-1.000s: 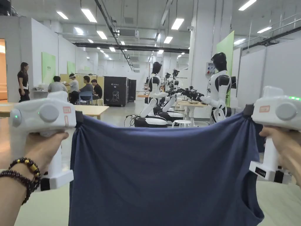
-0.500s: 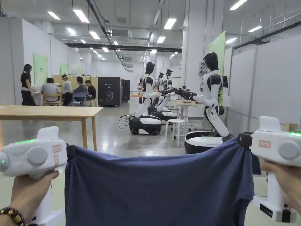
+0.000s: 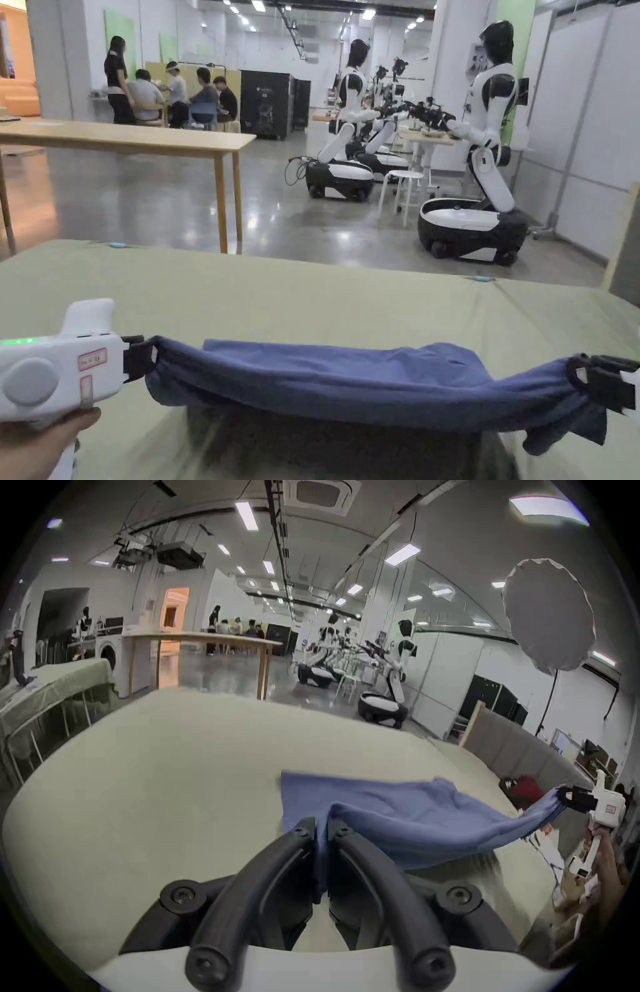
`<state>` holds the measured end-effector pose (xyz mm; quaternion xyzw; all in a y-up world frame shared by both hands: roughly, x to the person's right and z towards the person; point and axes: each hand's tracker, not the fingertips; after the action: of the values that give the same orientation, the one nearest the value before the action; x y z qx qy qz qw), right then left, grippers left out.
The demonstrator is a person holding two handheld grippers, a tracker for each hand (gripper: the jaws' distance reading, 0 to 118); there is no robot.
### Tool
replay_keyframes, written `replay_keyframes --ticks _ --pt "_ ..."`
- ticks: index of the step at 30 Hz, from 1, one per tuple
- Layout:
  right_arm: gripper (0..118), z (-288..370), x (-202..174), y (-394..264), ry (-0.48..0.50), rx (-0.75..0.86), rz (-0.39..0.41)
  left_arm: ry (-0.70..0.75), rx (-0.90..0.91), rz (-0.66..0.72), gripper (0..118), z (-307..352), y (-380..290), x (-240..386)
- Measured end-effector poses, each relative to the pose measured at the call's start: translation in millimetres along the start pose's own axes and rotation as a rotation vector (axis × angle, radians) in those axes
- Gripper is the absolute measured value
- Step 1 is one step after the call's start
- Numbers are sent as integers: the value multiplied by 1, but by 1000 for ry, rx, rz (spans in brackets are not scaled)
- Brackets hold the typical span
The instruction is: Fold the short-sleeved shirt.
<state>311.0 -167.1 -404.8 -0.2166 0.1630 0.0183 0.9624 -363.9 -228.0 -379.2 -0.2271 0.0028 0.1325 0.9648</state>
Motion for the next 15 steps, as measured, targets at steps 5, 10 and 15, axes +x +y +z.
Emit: replay_keyframes --ticks 5,10,15 --pt "2 36 -9 -69 62 -197 44 -27 -142 -28 4 35 -67 -23" --pt "2 42 -15 -120 55 -376 152 -66 -269 -71 4 51 -113 -35" --pt "2 30 -7 -156 59 -503 201 -78 -339 -92 4 59 -140 -41"
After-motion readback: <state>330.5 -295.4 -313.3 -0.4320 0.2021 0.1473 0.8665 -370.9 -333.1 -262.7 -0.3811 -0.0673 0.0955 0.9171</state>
